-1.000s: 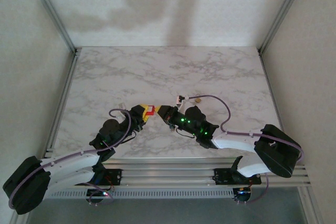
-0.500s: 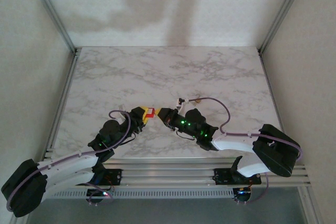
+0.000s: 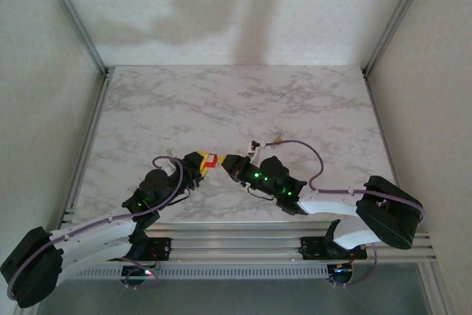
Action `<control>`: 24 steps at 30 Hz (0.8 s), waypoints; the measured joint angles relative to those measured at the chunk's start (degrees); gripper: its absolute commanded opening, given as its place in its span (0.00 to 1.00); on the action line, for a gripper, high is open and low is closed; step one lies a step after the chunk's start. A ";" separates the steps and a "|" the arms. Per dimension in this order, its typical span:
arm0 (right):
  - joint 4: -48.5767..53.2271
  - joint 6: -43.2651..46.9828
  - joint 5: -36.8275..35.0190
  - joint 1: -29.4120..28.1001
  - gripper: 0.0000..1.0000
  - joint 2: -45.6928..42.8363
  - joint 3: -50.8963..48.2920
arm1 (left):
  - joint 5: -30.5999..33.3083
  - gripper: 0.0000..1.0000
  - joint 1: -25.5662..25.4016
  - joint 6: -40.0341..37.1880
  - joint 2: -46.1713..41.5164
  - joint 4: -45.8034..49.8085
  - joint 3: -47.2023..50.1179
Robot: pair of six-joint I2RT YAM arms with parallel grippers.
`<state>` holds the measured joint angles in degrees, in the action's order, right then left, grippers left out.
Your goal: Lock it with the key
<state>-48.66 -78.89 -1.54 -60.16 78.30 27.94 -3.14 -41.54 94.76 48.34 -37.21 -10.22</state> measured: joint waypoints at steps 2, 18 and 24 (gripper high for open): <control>0.02 0.00 -0.04 -0.07 0.00 -0.31 -0.20 | 0.00 0.00 -0.07 0.00 0.00 -0.02 0.00; -0.04 0.02 0.04 -0.52 0.00 -2.51 -2.56 | -1.18 0.00 -0.44 0.00 -0.74 1.36 0.00; 0.33 0.04 0.07 -0.66 0.00 -3.91 -3.10 | -1.75 0.00 -0.55 0.00 -1.07 1.42 -0.02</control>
<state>-48.34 -78.85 -1.48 -60.82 74.39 24.84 -4.89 -42.09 94.76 47.27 -35.79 -10.24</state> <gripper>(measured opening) 0.052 0.231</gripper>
